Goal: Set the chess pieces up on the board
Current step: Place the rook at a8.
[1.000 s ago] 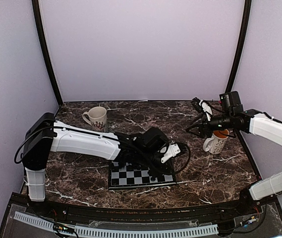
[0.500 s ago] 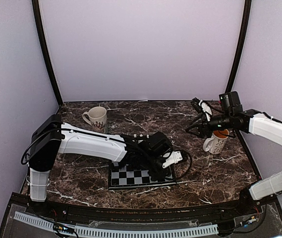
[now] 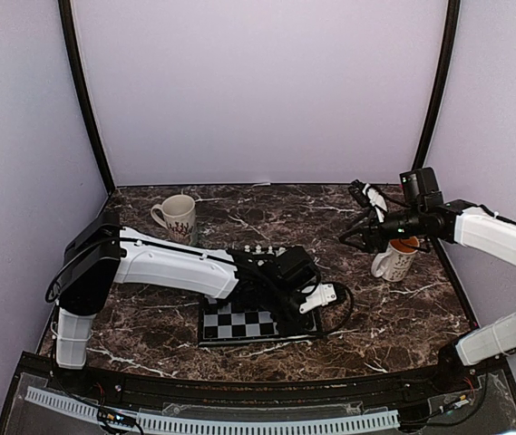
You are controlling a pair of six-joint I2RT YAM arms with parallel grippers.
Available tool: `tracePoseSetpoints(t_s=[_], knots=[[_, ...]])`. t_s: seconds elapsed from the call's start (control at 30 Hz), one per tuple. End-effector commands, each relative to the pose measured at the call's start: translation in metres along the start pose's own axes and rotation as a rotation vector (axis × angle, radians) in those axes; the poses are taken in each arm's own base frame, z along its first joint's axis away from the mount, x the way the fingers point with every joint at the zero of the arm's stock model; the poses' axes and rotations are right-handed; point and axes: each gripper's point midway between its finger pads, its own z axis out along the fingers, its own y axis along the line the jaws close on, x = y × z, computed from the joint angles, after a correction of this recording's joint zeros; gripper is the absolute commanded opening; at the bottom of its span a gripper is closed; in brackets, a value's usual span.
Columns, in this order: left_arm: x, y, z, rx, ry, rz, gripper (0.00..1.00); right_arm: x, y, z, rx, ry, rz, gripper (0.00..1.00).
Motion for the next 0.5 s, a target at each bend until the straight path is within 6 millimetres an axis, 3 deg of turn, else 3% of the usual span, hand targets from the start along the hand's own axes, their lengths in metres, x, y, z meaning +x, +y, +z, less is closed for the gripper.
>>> tracePoseSetpoints(t_s=[0.0, 0.23, 0.47], knots=[[-0.0057, -0.0016, -0.0037, -0.003, 0.006, 0.021, 0.13, 0.0003, -0.0004, 0.0025, -0.01, -0.01, -0.008, 0.49], [-0.0065, -0.0007, -0.004, -0.014, 0.006, 0.023, 0.27, 0.0016, 0.0004, 0.0036, -0.017, -0.006, -0.007, 0.49], [-0.0093, 0.0018, -0.0044, -0.027, -0.003, 0.017, 0.28, 0.0023, 0.0003, 0.004, -0.019, -0.003, -0.006, 0.49]])
